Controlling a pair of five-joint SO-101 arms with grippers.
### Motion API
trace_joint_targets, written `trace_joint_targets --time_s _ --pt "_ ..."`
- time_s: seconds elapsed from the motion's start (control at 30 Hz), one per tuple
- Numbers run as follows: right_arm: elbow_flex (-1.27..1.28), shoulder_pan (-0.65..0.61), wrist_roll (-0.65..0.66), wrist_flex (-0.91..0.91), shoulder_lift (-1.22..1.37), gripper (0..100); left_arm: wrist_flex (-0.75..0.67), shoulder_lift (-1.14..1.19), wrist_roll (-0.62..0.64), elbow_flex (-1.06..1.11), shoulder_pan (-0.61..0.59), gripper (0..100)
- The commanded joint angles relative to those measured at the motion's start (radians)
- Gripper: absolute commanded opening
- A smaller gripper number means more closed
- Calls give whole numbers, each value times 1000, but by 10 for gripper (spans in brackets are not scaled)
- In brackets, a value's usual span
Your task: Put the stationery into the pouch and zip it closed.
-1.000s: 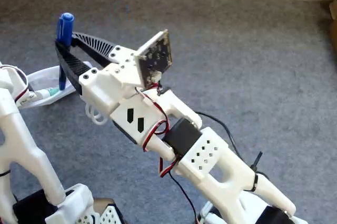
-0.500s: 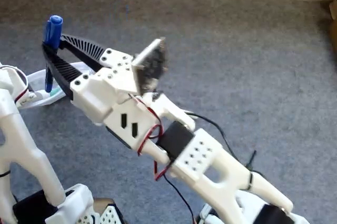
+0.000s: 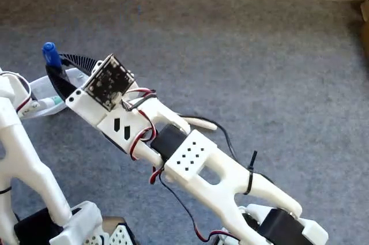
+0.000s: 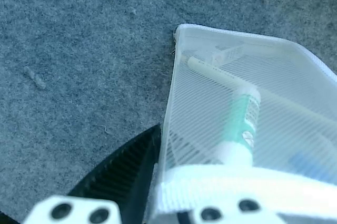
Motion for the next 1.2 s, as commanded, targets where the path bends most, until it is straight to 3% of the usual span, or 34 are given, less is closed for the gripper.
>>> trace_joint_targets --time_s 0.0,0.3,0.63,0.83,1.03,1.17 --pt "-2 -2 60 -1 -8 5 3 19 11 35 -36 8" --pt "16 -25 117 262 -7 5 -5 19 9 59 -36 8" --pt "18 -28 118 292 -7 18 -5 19 9 59 -36 8" --pt "22 -28 110 297 -19 235 -5 19 9 59 -36 8" --pt "4 -28 109 420 -133 212 -5 19 9 59 -36 8" --pt "4 -28 109 435 -214 128 -5 19 9 59 -36 8"
